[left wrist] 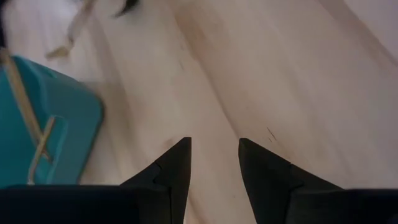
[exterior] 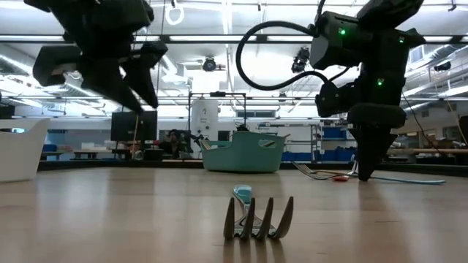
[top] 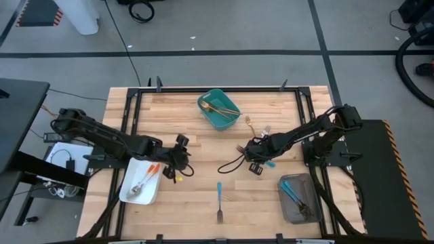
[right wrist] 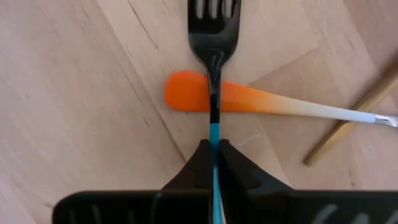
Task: Sort silverware by color (type)
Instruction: Put the blue fork into the black bin
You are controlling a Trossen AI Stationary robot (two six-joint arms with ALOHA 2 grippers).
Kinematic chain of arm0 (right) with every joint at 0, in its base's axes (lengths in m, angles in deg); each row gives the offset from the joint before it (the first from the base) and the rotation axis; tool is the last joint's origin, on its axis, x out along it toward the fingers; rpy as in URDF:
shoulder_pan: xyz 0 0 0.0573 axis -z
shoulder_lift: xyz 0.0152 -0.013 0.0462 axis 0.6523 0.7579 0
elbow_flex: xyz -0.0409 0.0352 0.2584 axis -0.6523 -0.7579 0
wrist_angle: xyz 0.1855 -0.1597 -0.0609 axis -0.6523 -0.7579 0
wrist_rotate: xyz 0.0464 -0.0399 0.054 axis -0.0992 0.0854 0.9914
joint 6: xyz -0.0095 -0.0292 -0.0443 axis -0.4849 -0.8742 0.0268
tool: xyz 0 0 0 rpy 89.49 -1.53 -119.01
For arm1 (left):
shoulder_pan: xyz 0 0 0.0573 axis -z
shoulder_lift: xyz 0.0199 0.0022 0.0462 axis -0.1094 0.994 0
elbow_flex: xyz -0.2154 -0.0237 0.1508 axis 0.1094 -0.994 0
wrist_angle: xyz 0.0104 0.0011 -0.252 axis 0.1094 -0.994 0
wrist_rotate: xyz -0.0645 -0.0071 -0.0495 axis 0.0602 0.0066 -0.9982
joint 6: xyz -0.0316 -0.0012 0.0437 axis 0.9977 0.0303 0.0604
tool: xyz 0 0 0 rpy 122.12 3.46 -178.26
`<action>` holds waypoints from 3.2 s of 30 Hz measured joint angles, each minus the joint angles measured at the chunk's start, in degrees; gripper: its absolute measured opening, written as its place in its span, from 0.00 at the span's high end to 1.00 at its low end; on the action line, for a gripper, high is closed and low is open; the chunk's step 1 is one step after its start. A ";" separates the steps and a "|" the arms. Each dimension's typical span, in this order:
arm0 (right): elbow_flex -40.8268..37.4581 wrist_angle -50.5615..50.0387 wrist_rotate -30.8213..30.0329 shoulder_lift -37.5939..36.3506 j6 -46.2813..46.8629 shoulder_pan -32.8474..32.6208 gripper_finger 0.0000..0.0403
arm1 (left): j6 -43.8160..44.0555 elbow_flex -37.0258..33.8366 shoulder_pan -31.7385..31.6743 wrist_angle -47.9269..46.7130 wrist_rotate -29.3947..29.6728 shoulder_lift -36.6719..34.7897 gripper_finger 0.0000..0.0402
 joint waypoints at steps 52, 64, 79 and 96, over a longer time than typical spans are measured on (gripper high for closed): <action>22.76 -30.57 -3.31 -3.10 20.86 -13.33 0.98 | -10.48 0.07 -0.38 0.53 0.08 -3.82 0.65; 22.77 -36.35 -3.71 -8.40 34.36 -20.37 0.98 | -11.17 0.07 -3.38 2.82 -2.26 -3.82 0.65; 22.77 -39.50 -4.47 -8.62 52.91 -31.87 0.98 | -10.59 0.07 -5.48 7.36 -8.55 -3.60 0.65; 22.77 -40.00 -5.78 -8.55 71.33 -43.41 0.98 | -13.49 0.07 -6.26 16.59 -16.07 -3.60 0.65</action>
